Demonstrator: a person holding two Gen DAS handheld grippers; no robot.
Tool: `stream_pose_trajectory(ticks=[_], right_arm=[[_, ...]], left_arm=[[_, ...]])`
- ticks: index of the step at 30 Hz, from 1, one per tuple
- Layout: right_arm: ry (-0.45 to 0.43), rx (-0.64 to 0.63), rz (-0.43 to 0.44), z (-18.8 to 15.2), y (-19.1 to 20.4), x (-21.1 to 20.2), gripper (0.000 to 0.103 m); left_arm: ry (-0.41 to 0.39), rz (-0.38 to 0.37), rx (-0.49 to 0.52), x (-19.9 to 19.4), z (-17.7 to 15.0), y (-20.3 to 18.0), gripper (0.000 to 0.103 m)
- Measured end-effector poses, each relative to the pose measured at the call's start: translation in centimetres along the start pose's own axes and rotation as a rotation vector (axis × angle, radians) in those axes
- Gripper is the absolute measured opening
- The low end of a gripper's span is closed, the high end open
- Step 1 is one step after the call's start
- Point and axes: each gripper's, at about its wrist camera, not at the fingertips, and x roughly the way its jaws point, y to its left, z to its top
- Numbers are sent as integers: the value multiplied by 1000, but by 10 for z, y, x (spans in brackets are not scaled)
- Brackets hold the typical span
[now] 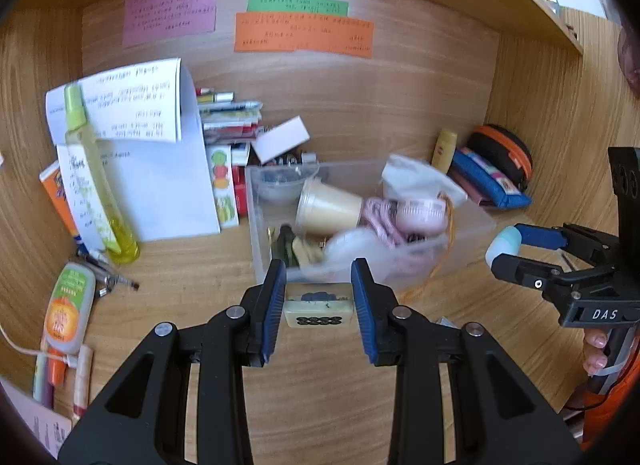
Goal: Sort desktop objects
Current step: 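Carry the teal tube and green tile over the clear box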
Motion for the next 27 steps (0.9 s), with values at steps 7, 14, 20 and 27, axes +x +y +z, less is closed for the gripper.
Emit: stream_pose_trajectory(ticks=[7, 14, 20, 27], right_arm=[[-31, -3, 0, 18, -4, 1, 71], [-43, -10, 13, 33, -5, 10, 71], [-32, -19, 25, 44, -2, 25, 71], [-28, -64, 23, 62, 4, 42, 71]], left_arm=[[-39, -11, -15, 7, 23, 7, 33], [-72, -27, -29, 14, 41, 11, 33], [-79, -33, -43, 22, 53, 14, 33], [-60, -40, -52, 42, 62, 17, 33]])
